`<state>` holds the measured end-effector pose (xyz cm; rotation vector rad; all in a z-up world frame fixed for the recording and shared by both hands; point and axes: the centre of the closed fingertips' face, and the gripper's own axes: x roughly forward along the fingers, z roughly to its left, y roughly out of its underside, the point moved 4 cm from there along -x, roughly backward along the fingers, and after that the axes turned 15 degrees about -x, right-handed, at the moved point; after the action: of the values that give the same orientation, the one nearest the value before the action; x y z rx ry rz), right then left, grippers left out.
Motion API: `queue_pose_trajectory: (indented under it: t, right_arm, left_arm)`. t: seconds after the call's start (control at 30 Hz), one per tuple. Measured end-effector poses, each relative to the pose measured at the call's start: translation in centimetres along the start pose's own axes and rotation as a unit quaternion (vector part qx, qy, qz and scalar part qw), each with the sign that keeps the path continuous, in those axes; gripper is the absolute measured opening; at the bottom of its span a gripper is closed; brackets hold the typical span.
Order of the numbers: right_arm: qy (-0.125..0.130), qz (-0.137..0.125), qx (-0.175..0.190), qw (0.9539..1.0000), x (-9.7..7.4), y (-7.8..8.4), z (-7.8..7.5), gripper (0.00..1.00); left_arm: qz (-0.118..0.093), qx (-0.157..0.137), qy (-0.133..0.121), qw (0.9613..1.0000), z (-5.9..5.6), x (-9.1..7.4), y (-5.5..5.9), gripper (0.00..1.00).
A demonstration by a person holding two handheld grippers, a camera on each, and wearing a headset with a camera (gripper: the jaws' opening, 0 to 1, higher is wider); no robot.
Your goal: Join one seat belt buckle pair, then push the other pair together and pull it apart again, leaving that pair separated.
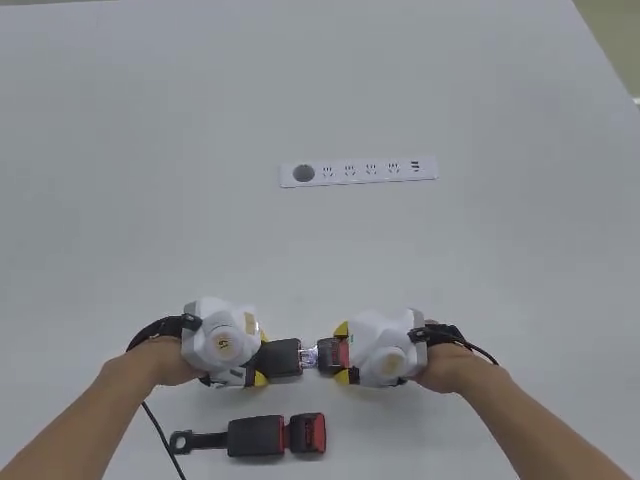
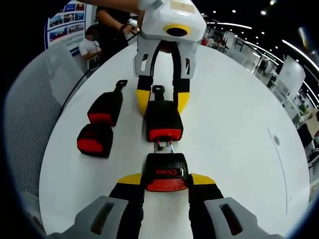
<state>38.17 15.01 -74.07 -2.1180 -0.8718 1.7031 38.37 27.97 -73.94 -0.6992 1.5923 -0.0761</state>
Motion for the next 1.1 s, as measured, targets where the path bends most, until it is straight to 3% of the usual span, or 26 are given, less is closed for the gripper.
queue_pose_trajectory:
  t: [0.67,1.1]
  right_arm:
    - [0.011,-0.011,0.017,0.9997,0.4,-0.1,0.2,0.29]
    - [0.008,-0.012,0.016,0.9998,1.0,-1.0,0.0,0.28]
  left_arm:
    - [-0.008,0.0,0.002,1.0,0.2,0.1,0.2,0.32]
    - [-0.007,-0.004,0.002,1.0,0.1,0.1,0.2,0.32]
